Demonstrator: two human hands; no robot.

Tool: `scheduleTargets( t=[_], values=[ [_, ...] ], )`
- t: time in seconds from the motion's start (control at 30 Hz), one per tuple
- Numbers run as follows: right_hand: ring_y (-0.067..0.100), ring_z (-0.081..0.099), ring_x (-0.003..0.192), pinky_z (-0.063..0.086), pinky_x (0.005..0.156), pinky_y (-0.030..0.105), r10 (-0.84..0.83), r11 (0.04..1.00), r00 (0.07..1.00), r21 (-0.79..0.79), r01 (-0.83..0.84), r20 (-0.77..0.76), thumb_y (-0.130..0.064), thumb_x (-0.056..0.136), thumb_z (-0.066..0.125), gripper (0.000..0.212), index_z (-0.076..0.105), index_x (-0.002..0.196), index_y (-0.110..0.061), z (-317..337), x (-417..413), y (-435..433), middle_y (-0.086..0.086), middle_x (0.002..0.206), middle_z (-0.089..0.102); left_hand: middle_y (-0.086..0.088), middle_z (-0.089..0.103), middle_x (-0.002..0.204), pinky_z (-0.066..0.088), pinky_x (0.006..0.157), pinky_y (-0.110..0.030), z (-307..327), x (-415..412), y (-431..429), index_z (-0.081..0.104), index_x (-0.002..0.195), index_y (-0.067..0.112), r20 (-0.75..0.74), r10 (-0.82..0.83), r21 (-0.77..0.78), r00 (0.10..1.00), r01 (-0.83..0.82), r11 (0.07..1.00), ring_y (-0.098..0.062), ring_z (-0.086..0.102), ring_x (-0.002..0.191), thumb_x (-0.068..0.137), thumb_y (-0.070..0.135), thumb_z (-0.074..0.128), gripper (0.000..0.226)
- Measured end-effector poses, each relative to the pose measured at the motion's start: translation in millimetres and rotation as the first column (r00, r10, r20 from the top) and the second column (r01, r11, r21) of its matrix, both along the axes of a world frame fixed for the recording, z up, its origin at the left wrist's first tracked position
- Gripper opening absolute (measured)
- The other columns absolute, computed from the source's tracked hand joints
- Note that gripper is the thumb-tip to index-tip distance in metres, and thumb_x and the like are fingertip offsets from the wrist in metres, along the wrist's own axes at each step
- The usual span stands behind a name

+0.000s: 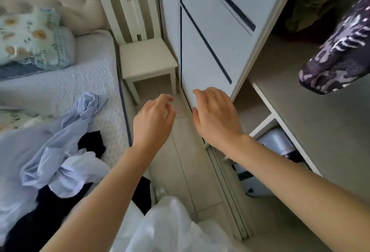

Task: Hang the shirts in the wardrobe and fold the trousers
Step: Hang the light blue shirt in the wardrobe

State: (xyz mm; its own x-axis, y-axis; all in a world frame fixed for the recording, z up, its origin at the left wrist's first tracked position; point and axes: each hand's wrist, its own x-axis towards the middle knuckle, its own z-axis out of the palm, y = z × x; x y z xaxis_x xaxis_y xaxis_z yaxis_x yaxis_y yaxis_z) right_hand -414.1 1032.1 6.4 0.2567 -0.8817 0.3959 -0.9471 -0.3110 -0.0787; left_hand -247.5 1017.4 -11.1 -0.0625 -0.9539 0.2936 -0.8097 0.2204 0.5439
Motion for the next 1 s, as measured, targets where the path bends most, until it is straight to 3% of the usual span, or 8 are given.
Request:
scheduleTargets(
  t=[0.17, 0.43, 0.63, 0.77, 0.93, 1.0],
  values=[
    [0.036, 0.056, 0.098, 0.045, 0.090, 0.048, 0.087, 0.977, 0.996, 0.196, -0.078, -0.037, -0.009, 0.089, 0.049, 0.030, 0.057, 0.116, 0.000, -57.0, 46.9, -25.0, 0.015, 0.098, 0.062, 0.002, 0.067, 0.091, 0.041, 0.061, -0.030, -67.1, 52.1, 3.0, 0.062, 0.113, 0.018, 0.029, 0.157, 0.183, 0.987, -0.160, 0.970, -0.017, 0.060, 0.082, 0.097, 0.021, 0.052, 0.018],
    [0.036, 0.059, 0.090, 0.049, 0.082, 0.046, 0.276, 0.884, 0.959, 0.411, -0.224, -0.070, -0.007, 0.084, 0.053, 0.022, 0.061, 0.104, 0.000, -117.3, 145.6, -88.0, 0.015, 0.090, 0.065, -0.002, 0.068, 0.092, 0.051, 0.070, -0.041, -128.2, 150.4, -25.4, 0.060, 0.116, 0.017, 0.097, 0.380, 0.447, 0.920, -0.381, 0.809, -0.025, 0.062, 0.086, 0.097, 0.020, 0.052, 0.021],
    [0.033, 0.058, 0.085, 0.050, 0.079, 0.043, 0.428, 0.781, 0.898, 0.540, -0.313, -0.098, -0.001, 0.080, 0.062, 0.020, 0.061, 0.100, -0.002, -153.1, 209.6, -137.5, 0.013, 0.087, 0.065, 0.000, 0.068, 0.100, 0.043, 0.064, -0.034, -162.1, 224.2, -58.8, 0.057, 0.122, 0.018, 0.172, 0.473, 0.525, 0.864, -0.487, 0.698, -0.023, 0.061, 0.093, 0.099, 0.021, 0.049, 0.025],
    [0.031, 0.057, 0.076, 0.050, 0.071, 0.040, 0.520, 0.734, 0.846, 0.567, -0.374, -0.115, -0.002, 0.074, 0.068, 0.019, 0.061, 0.091, -0.003, -172.5, 245.5, -171.8, 0.011, 0.079, 0.064, -0.001, 0.068, 0.099, 0.049, 0.064, -0.039, -177.4, 262.4, -78.8, 0.058, 0.120, 0.017, 0.218, 0.543, 0.545, 0.811, -0.563, 0.622, -0.023, 0.060, 0.087, 0.097, 0.019, 0.048, 0.025],
    [0.030, 0.057, 0.093, 0.046, 0.088, 0.039, 0.658, 0.624, 0.744, 0.640, -0.449, -0.119, -0.005, 0.085, 0.053, 0.025, 0.059, 0.109, -0.004, -203.0, 290.1, -216.3, 0.010, 0.096, 0.064, -0.005, 0.067, 0.100, 0.045, 0.064, -0.037, -195.1, 299.2, -102.1, 0.059, 0.122, 0.014, 0.294, 0.602, 0.567, 0.743, -0.642, 0.516, -0.027, 0.059, 0.089, 0.095, 0.015, 0.049, 0.028],
    [0.032, 0.056, 0.090, 0.047, 0.087, 0.041, 0.702, 0.573, 0.705, 0.667, -0.477, -0.100, -0.003, 0.084, 0.053, 0.022, 0.059, 0.106, -0.003, -213.4, 307.1, -233.0, 0.011, 0.093, 0.064, -0.005, 0.067, 0.105, 0.045, 0.066, -0.036, -203.8, 309.8, -110.2, 0.059, 0.121, 0.014, 0.324, 0.621, 0.593, 0.713, -0.665, 0.454, -0.028, 0.058, 0.094, 0.095, 0.013, 0.048, 0.028]
  ],
)
